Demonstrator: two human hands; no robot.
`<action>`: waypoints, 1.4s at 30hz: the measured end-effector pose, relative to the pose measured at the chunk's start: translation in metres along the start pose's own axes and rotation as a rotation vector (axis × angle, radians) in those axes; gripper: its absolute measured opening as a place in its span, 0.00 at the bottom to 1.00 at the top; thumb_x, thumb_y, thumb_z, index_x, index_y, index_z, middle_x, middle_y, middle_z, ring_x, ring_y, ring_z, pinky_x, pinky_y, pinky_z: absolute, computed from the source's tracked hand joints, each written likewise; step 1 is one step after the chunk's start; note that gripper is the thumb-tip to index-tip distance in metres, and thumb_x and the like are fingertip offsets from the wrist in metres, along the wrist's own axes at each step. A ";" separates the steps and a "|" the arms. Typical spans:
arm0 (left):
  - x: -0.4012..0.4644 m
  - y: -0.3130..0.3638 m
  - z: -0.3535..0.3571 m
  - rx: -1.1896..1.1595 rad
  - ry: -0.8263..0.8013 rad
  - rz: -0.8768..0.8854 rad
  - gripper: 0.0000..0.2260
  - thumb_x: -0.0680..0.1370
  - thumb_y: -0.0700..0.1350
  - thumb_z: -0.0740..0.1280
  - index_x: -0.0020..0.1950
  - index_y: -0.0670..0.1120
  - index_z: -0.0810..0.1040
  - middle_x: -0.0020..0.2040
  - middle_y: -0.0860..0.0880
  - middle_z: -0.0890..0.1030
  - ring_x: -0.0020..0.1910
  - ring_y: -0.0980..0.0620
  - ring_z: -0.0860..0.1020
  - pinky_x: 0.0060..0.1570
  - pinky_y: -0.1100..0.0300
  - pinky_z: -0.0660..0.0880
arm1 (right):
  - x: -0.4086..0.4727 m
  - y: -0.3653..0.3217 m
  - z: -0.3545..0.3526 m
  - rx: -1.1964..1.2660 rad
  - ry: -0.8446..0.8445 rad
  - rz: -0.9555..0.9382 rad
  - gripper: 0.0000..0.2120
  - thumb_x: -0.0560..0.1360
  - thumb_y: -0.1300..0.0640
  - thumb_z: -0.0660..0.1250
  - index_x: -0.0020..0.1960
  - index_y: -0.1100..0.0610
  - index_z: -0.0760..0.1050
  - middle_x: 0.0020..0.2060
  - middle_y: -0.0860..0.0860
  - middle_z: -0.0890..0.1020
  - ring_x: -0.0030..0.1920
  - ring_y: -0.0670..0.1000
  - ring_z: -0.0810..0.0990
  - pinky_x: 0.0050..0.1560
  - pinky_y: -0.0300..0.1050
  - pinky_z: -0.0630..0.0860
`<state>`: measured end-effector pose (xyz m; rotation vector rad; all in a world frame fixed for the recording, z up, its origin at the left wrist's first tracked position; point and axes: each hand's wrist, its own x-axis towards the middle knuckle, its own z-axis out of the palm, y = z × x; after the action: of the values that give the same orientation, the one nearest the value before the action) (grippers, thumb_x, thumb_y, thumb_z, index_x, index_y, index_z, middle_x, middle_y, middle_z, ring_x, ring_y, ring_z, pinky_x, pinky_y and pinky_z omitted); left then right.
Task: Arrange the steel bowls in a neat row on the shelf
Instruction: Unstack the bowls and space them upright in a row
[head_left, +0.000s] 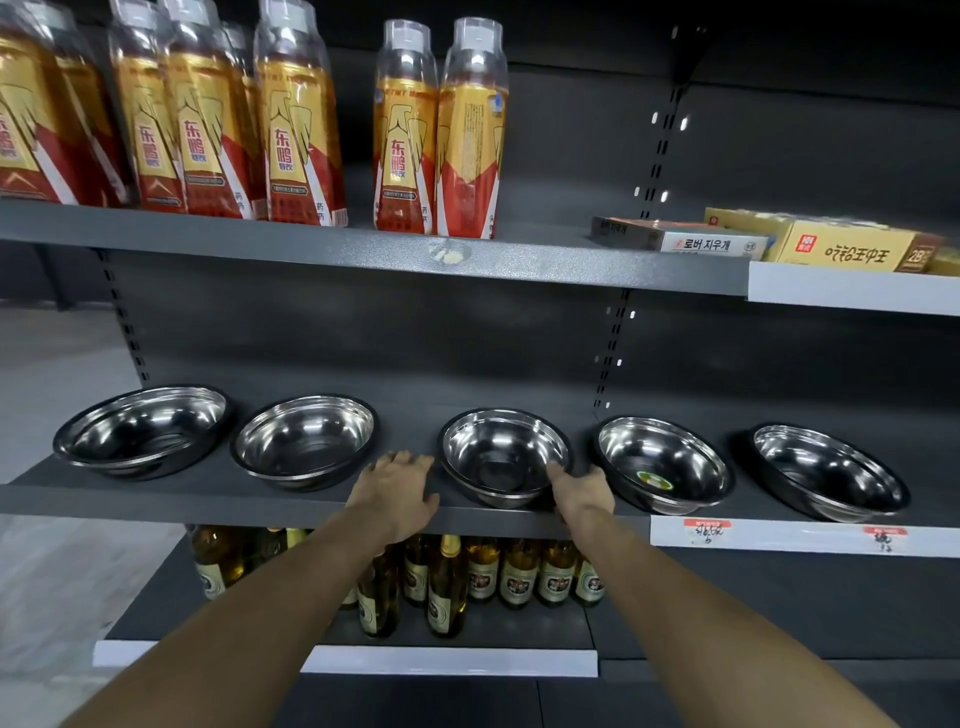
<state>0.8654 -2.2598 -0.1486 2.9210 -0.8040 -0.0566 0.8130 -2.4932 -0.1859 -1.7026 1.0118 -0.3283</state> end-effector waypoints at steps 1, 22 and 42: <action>0.000 0.000 -0.001 0.004 -0.001 -0.005 0.28 0.80 0.56 0.60 0.78 0.48 0.61 0.74 0.46 0.67 0.74 0.45 0.64 0.72 0.49 0.64 | 0.000 -0.001 -0.001 -0.009 0.058 -0.035 0.35 0.77 0.44 0.67 0.77 0.59 0.60 0.64 0.60 0.78 0.63 0.61 0.77 0.63 0.51 0.74; -0.062 -0.090 -0.028 -0.009 0.076 -0.364 0.27 0.79 0.55 0.60 0.78 0.50 0.61 0.74 0.45 0.67 0.73 0.42 0.65 0.71 0.48 0.63 | -0.064 -0.059 0.122 0.228 -0.483 -0.117 0.17 0.80 0.50 0.66 0.66 0.53 0.69 0.33 0.53 0.82 0.24 0.47 0.72 0.21 0.36 0.69; -0.051 -0.200 -0.008 -0.088 0.096 -0.234 0.27 0.79 0.54 0.60 0.78 0.51 0.61 0.74 0.46 0.67 0.73 0.43 0.65 0.70 0.49 0.65 | -0.116 -0.062 0.235 0.190 -0.445 -0.004 0.25 0.76 0.49 0.71 0.63 0.62 0.64 0.38 0.61 0.85 0.21 0.50 0.80 0.21 0.39 0.75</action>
<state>0.9240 -2.0619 -0.1642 2.8933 -0.4317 0.0273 0.9258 -2.2481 -0.1913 -1.5148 0.6278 -0.0394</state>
